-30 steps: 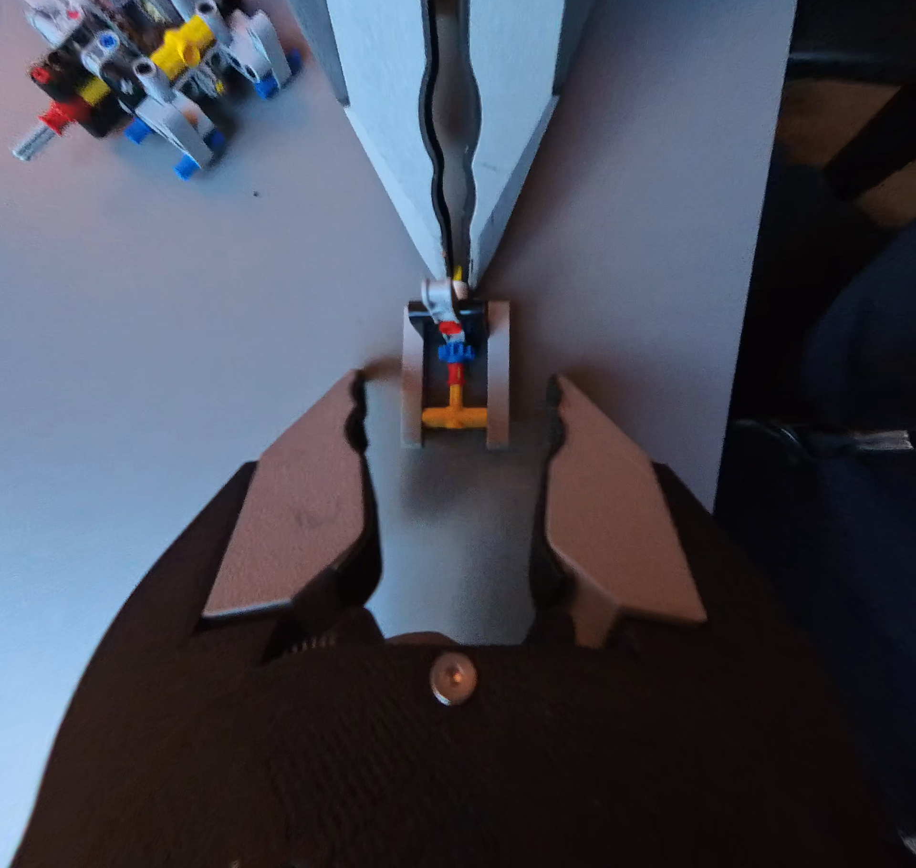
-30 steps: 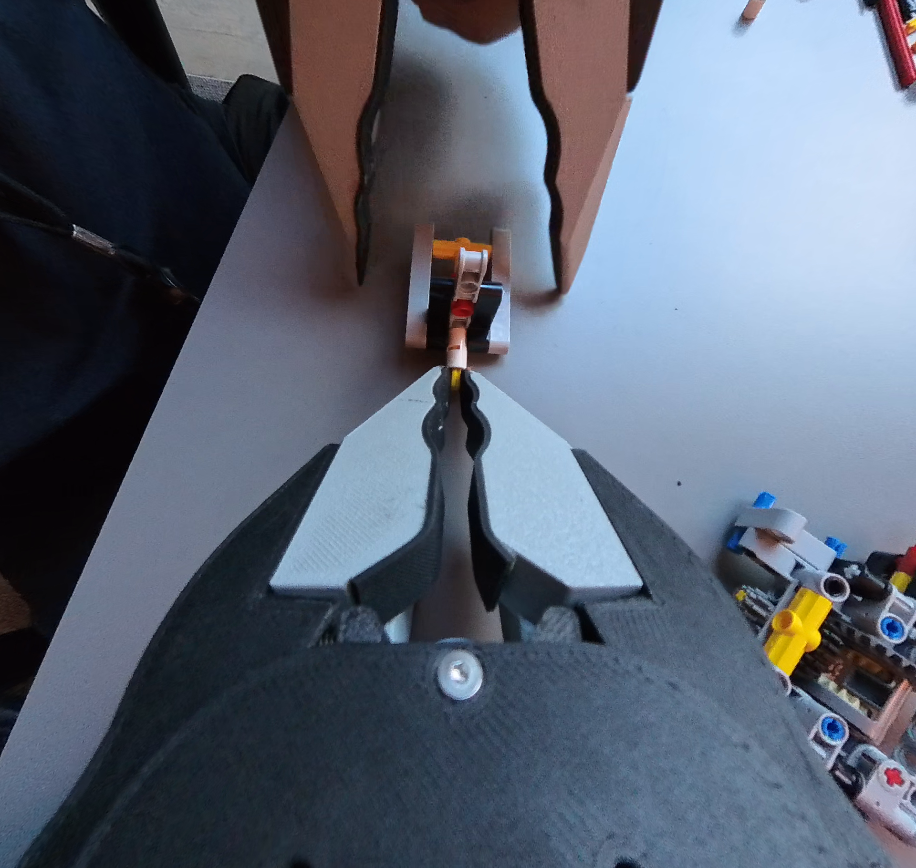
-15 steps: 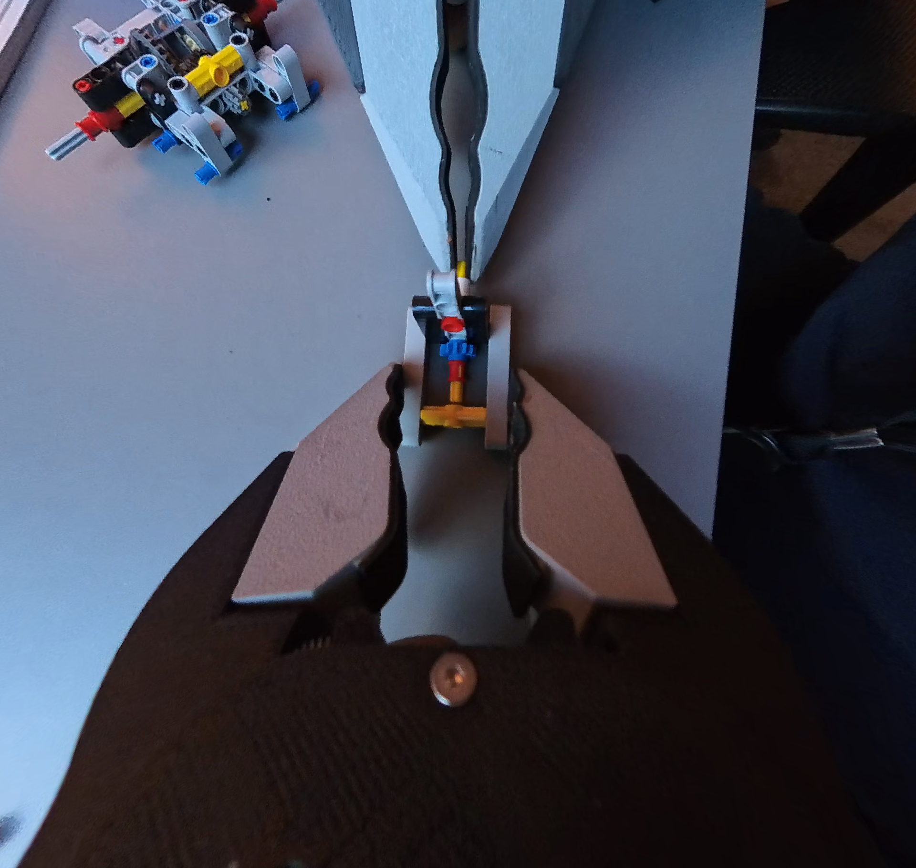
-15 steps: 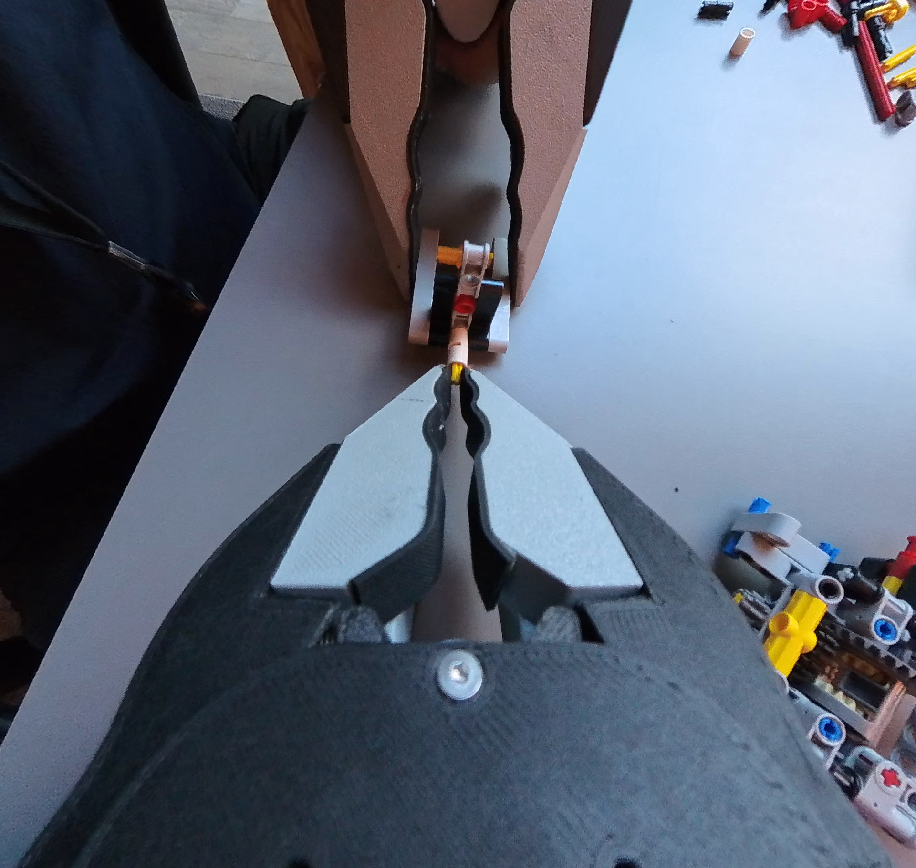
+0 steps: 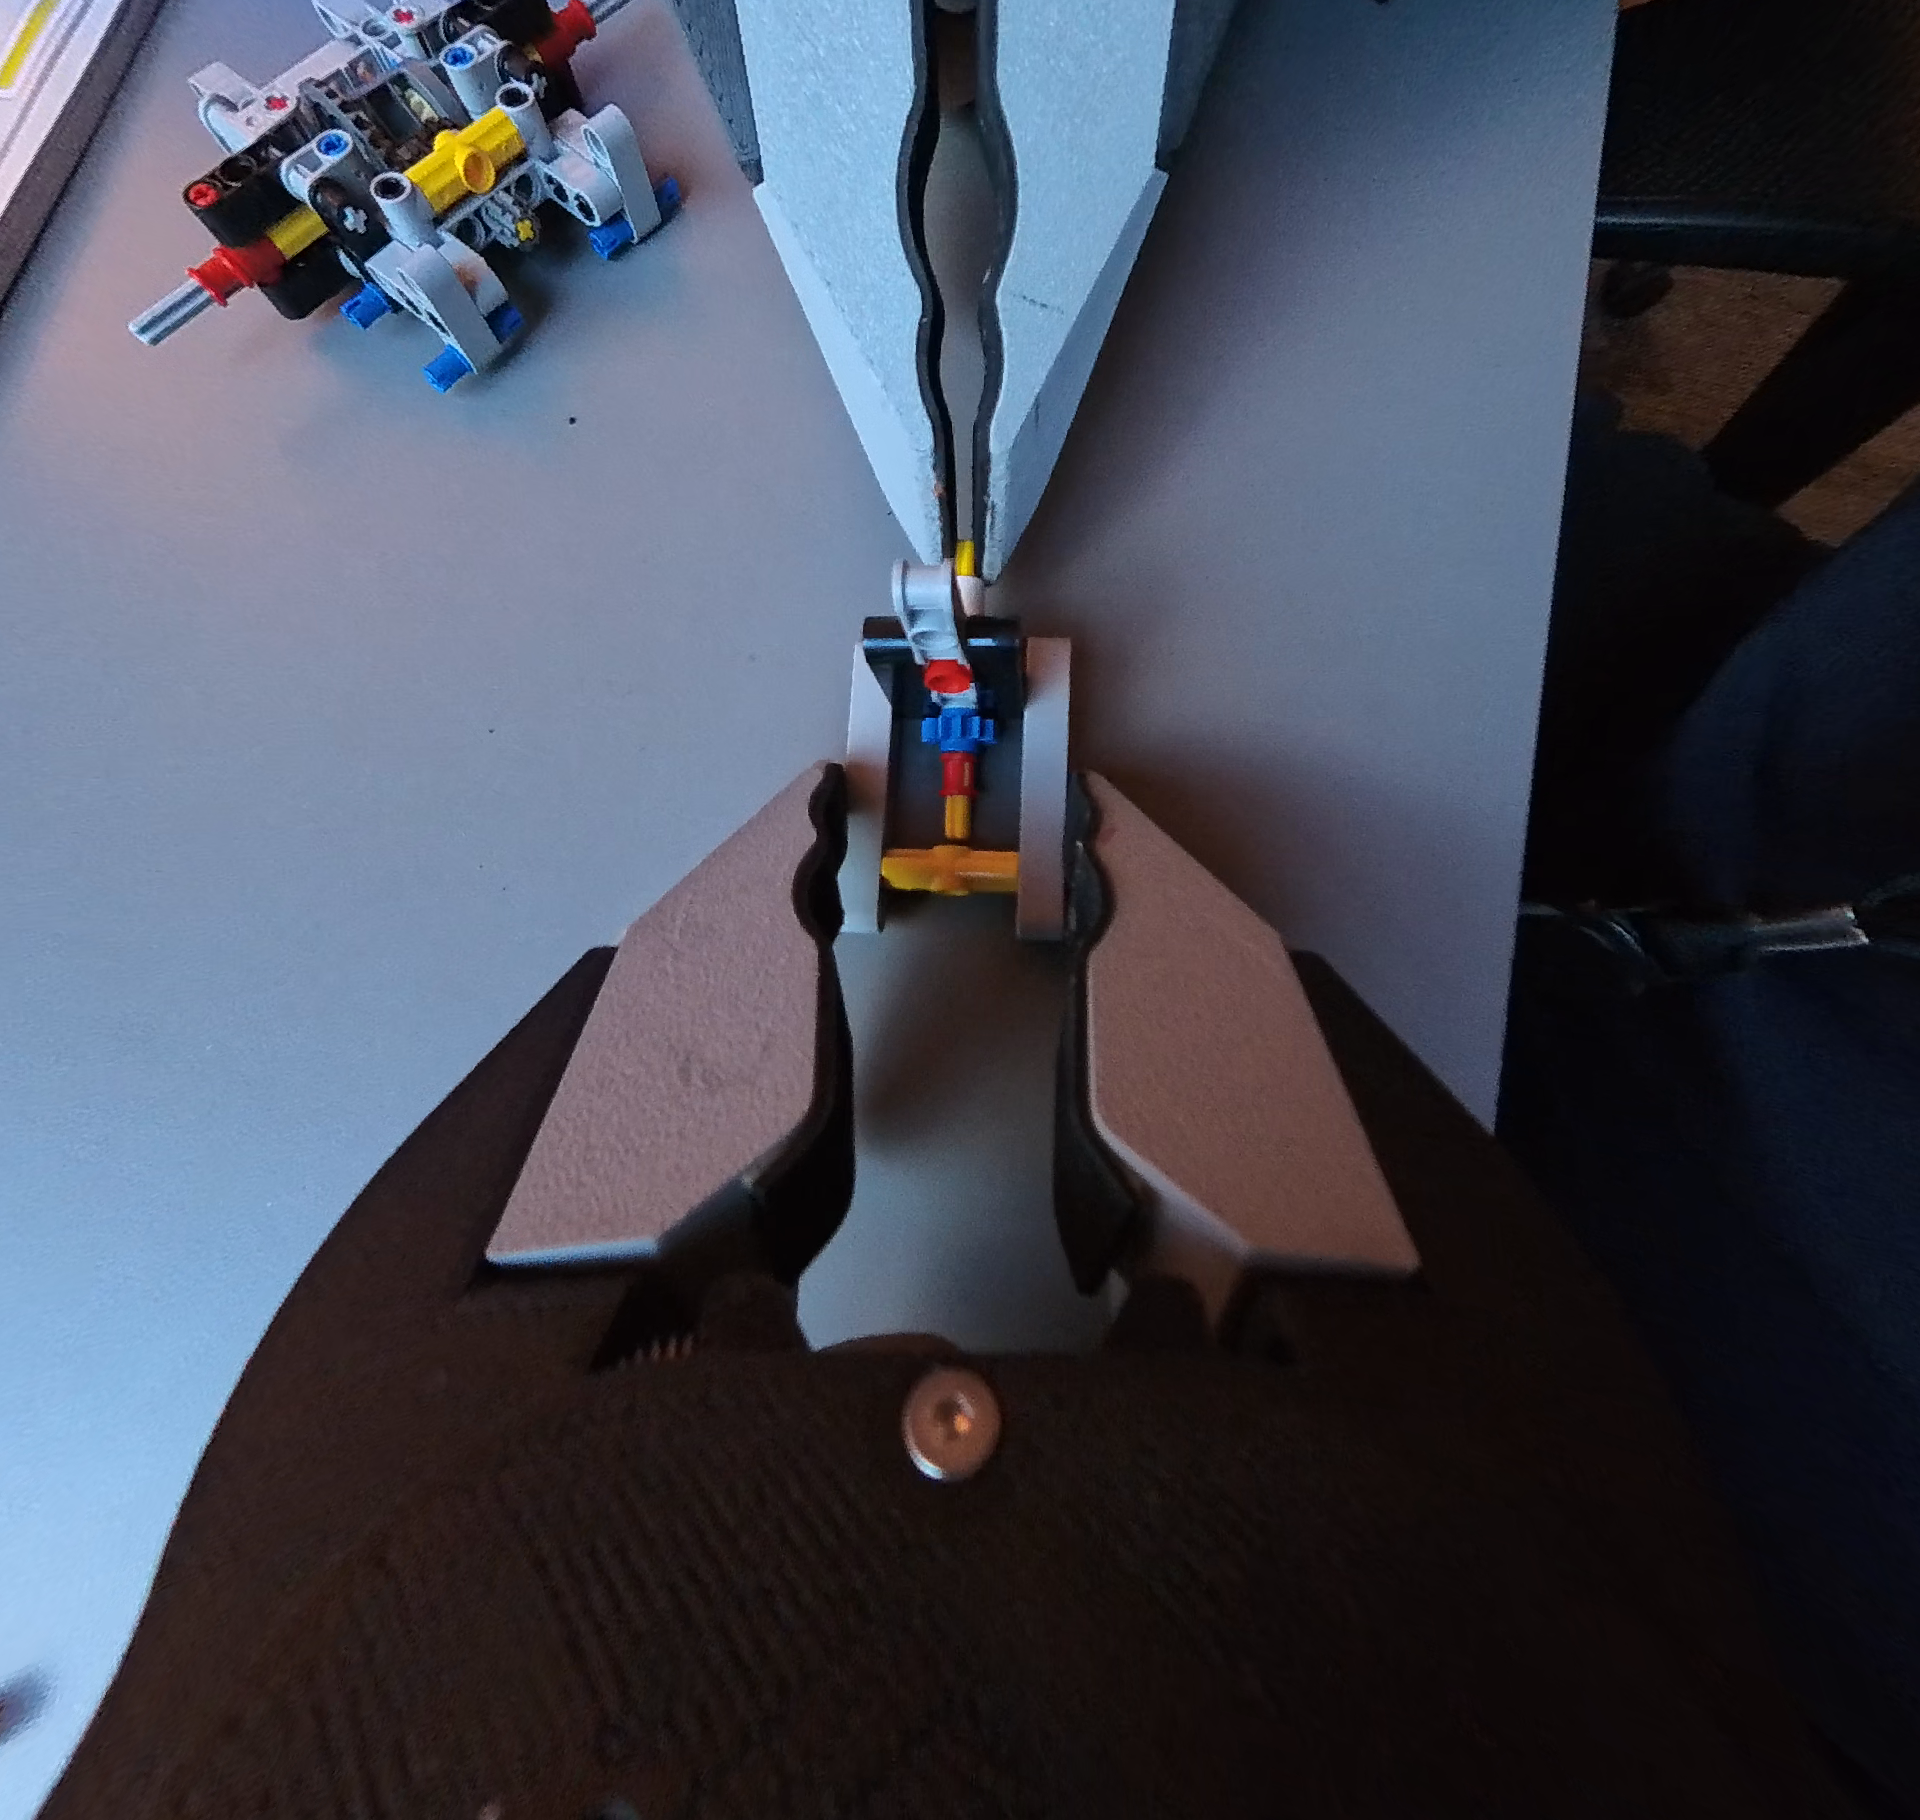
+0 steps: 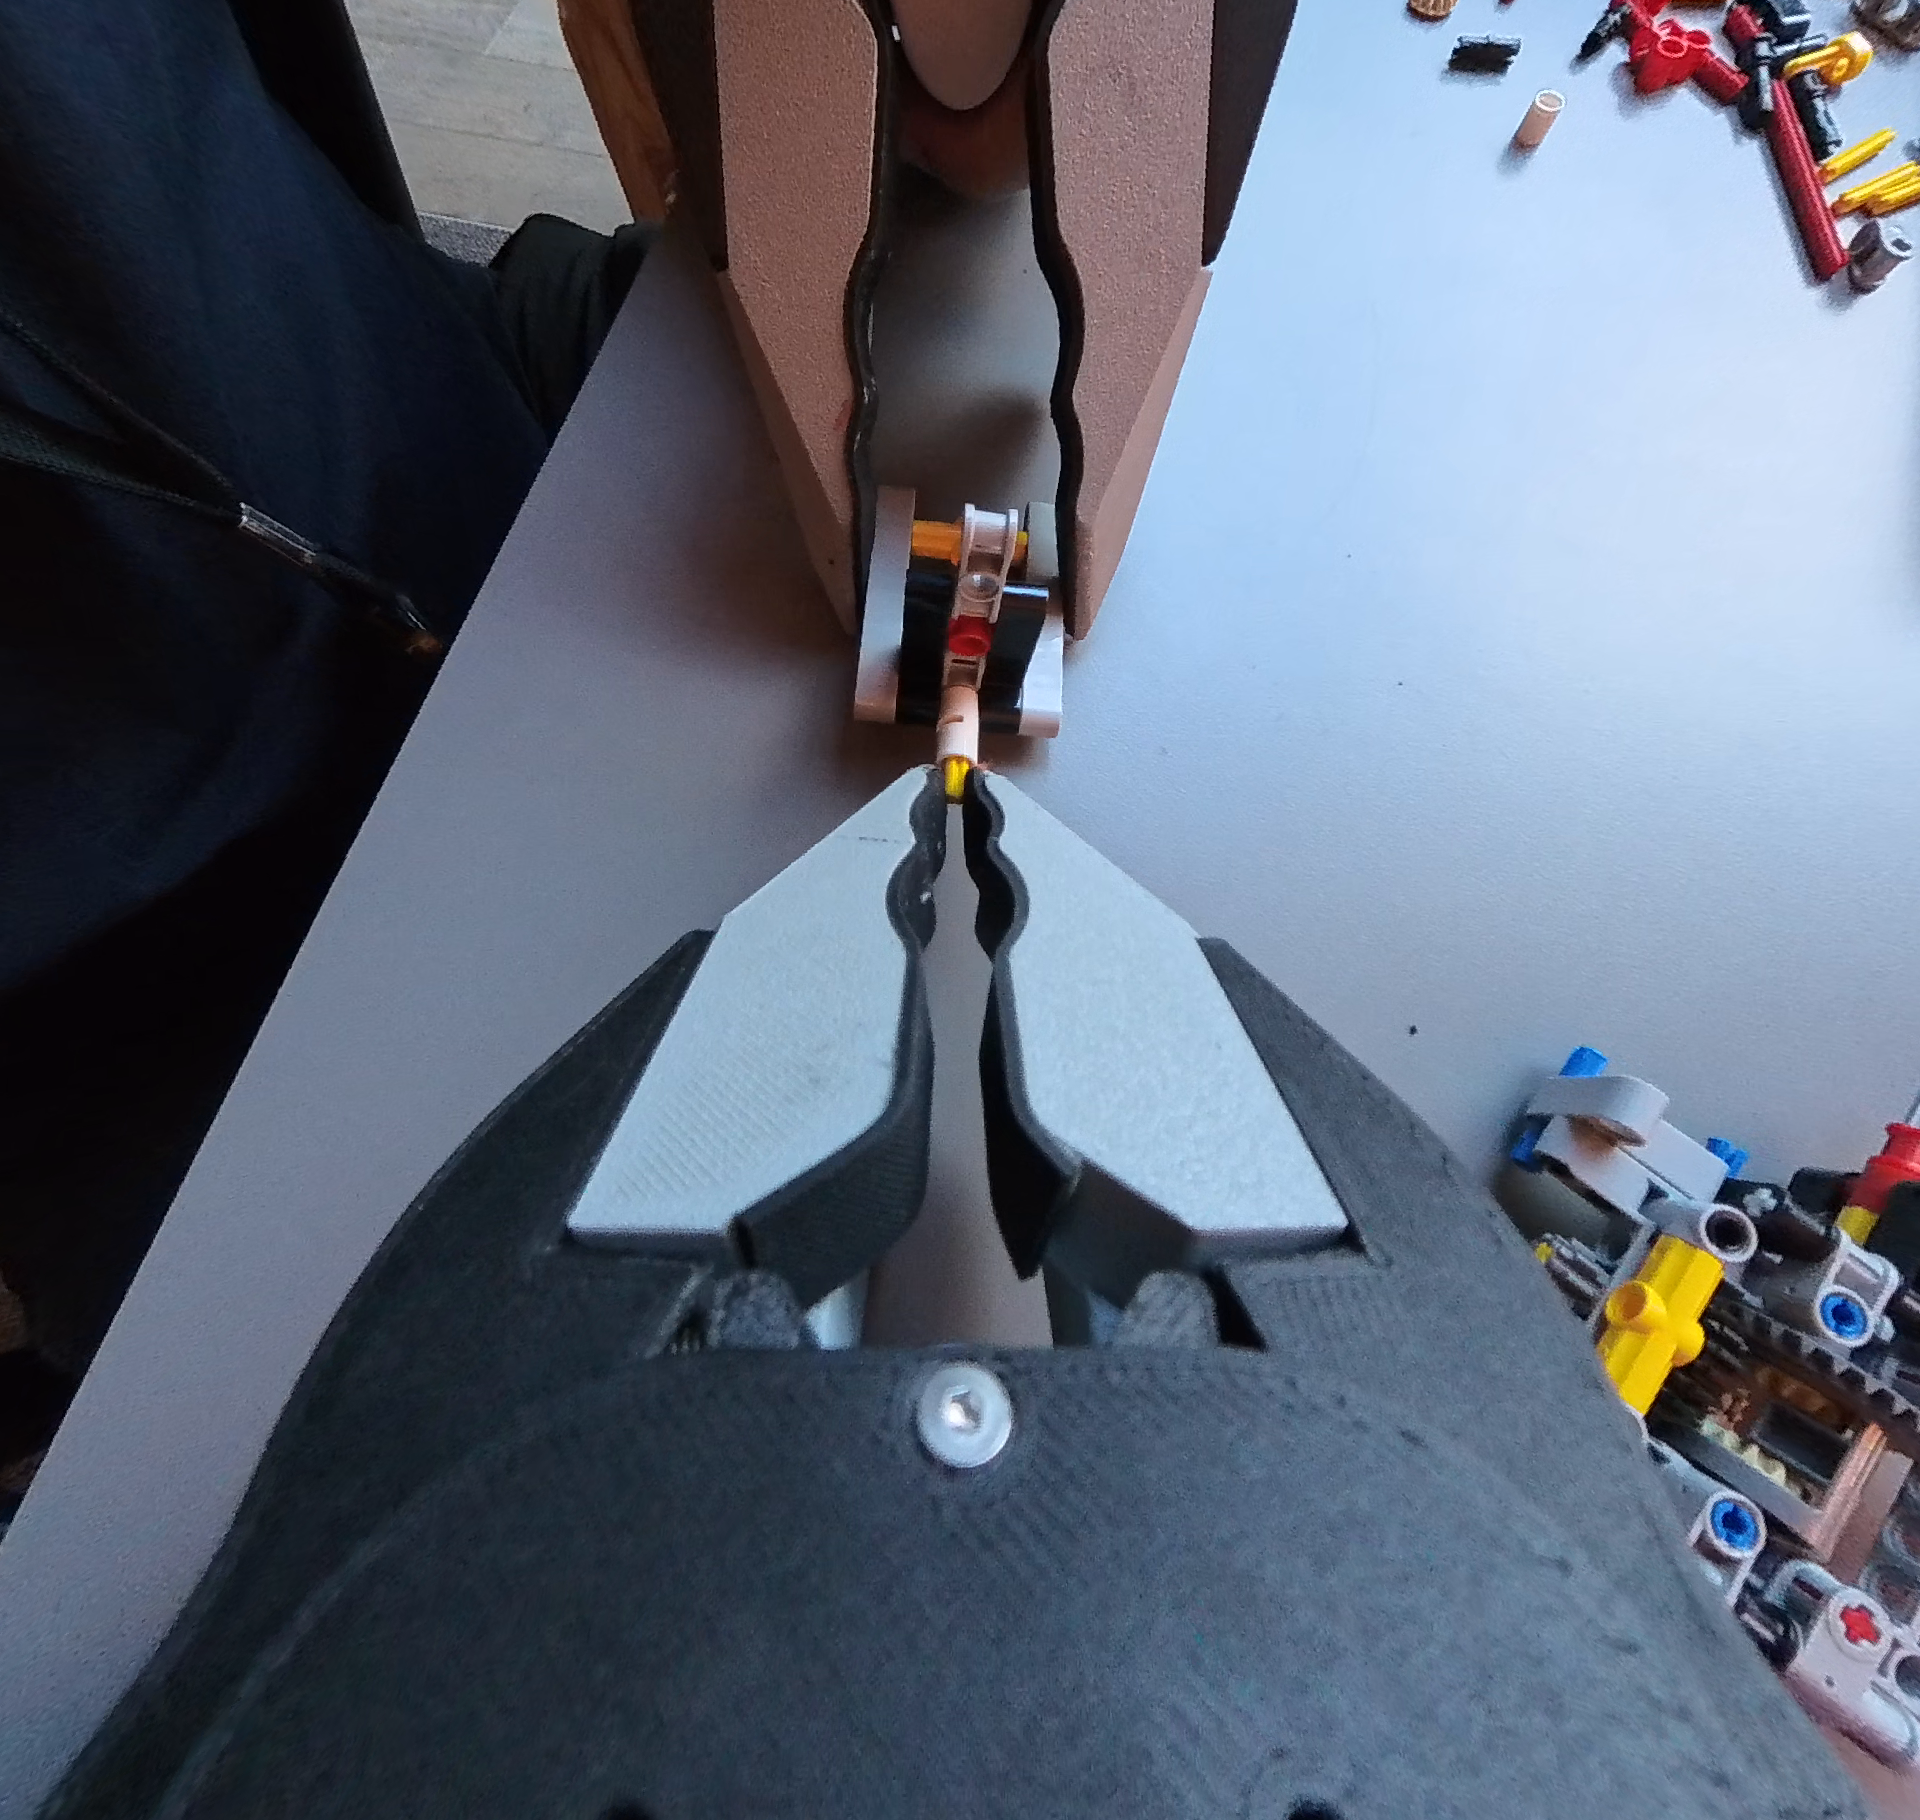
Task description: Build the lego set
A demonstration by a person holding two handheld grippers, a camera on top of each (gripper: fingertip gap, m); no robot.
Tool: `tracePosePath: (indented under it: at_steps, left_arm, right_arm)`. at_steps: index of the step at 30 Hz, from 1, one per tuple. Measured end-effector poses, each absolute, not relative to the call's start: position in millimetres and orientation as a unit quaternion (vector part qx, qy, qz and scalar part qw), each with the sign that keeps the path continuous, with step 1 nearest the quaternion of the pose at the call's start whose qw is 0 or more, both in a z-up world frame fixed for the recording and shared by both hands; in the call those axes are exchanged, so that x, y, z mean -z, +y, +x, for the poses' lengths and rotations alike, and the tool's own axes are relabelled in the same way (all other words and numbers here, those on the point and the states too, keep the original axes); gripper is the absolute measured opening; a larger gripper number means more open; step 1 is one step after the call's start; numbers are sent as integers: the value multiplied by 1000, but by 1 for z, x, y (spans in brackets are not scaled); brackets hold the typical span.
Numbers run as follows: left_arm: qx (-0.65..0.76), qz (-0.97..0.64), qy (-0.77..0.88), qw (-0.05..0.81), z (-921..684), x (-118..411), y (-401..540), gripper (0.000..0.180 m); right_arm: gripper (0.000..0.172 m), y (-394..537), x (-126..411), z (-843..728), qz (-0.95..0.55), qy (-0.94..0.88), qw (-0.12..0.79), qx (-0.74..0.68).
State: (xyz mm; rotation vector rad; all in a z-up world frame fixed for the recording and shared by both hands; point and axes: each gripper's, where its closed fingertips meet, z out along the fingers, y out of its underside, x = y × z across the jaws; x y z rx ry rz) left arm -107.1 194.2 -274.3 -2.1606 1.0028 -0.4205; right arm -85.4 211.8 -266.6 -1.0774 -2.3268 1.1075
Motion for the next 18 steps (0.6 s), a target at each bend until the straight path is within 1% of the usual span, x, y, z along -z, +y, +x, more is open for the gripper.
tracePosePath:
  at_steps: [18]
  left_arm:
    - [161,-834,386,359,-108,274,194,41]
  right_arm:
    - [1,212,266,-85,-378,-819,177,-393]
